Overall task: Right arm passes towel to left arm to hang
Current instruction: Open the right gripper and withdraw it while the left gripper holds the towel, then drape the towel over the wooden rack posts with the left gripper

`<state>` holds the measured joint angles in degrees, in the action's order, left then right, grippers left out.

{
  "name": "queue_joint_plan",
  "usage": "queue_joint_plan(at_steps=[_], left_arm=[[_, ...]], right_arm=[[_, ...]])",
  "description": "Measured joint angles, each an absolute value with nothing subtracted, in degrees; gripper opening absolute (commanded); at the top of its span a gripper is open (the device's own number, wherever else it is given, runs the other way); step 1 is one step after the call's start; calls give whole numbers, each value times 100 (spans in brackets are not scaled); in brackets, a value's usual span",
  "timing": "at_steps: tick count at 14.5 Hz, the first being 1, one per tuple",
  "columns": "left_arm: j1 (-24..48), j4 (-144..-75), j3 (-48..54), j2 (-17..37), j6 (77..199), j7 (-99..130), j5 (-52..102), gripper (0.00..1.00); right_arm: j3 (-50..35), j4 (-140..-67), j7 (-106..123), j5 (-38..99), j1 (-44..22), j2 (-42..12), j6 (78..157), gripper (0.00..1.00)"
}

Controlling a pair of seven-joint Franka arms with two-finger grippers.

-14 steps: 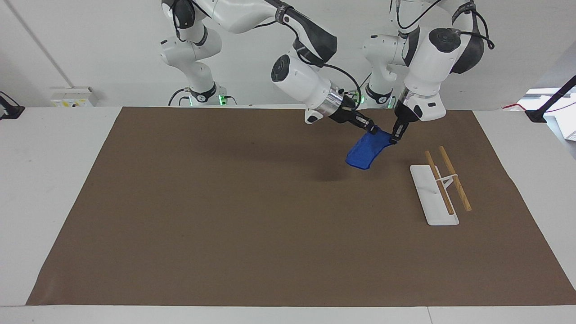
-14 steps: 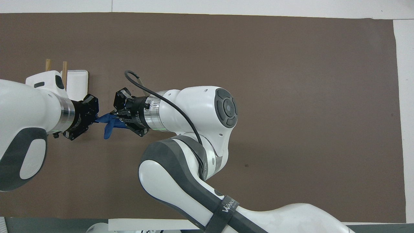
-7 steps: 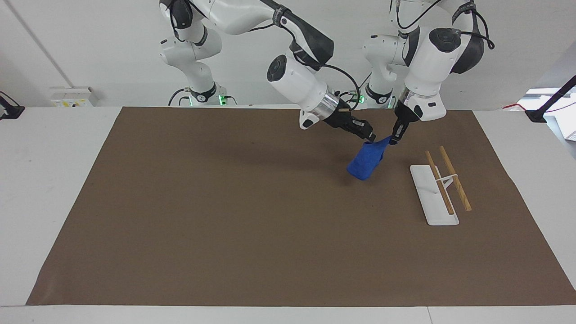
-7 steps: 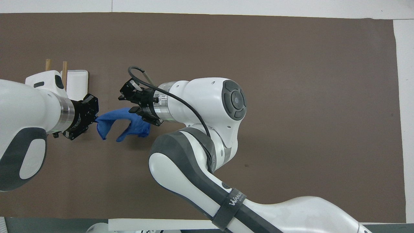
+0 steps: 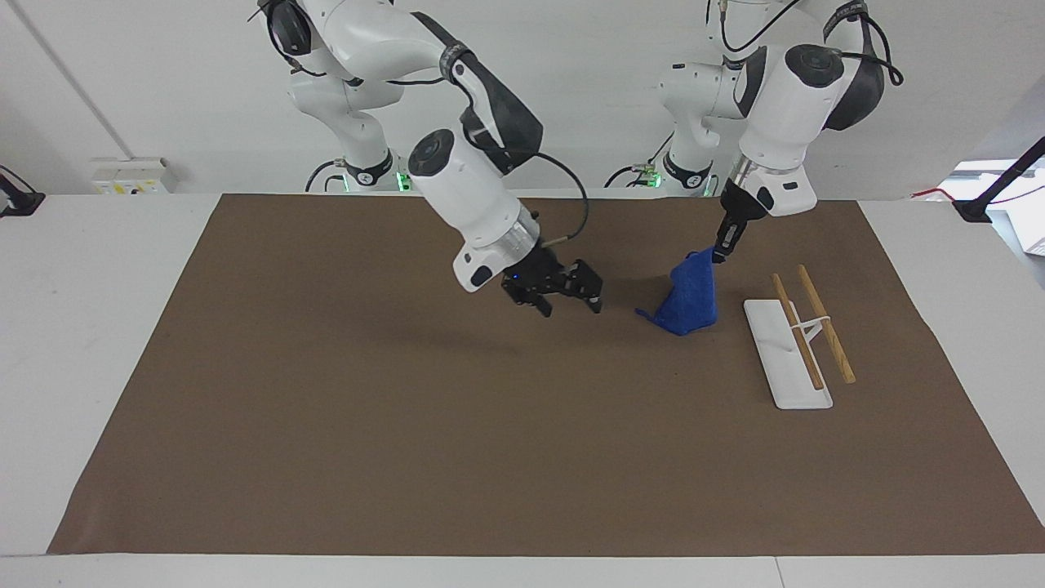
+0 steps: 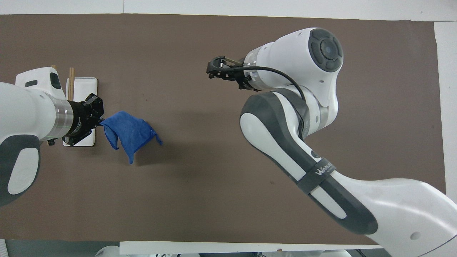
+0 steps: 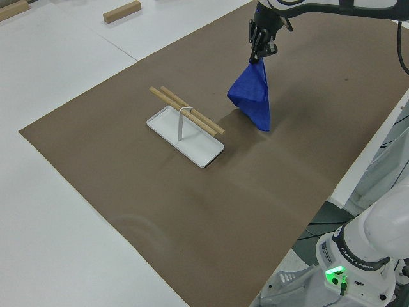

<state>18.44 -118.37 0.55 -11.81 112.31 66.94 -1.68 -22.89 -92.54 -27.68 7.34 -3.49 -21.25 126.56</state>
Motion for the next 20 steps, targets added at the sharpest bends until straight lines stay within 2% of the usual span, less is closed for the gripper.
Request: queue_joint_plan(at_steps=[3,6,9,12,14,17,20], left_arm=[[1697,-11297,5,-907,11036,5952,-698,0],[1128,-10779,-27,-577,11060,5056,-762,0],[515,-10644,-55,-406,11401,4413,-984,0],[180,-10642,-59,-378,11702,4297,-1362,1],[-27,-10675,-63,-372,11833,4078,-1405,1],[-245,-10976,-63,-400,12099,3764,-1409,1],[-409,-11592,-62,-484,12711,3607,-1410,1]], right_arm=[[-2286,-9152,-1608,-195,369,-1944,11716,100],[-2278,-9069,-1129,-513,876,-1412,10769,100],[-2004,-8862,-428,-552,1242,-841,9636,100],[-865,-8532,-43,-541,823,-389,8508,100],[-254,-8531,94,-514,576,-124,8043,100],[665,-8703,171,-384,-6,11,8093,100],[825,-9046,173,-367,-141,25,8461,100]])
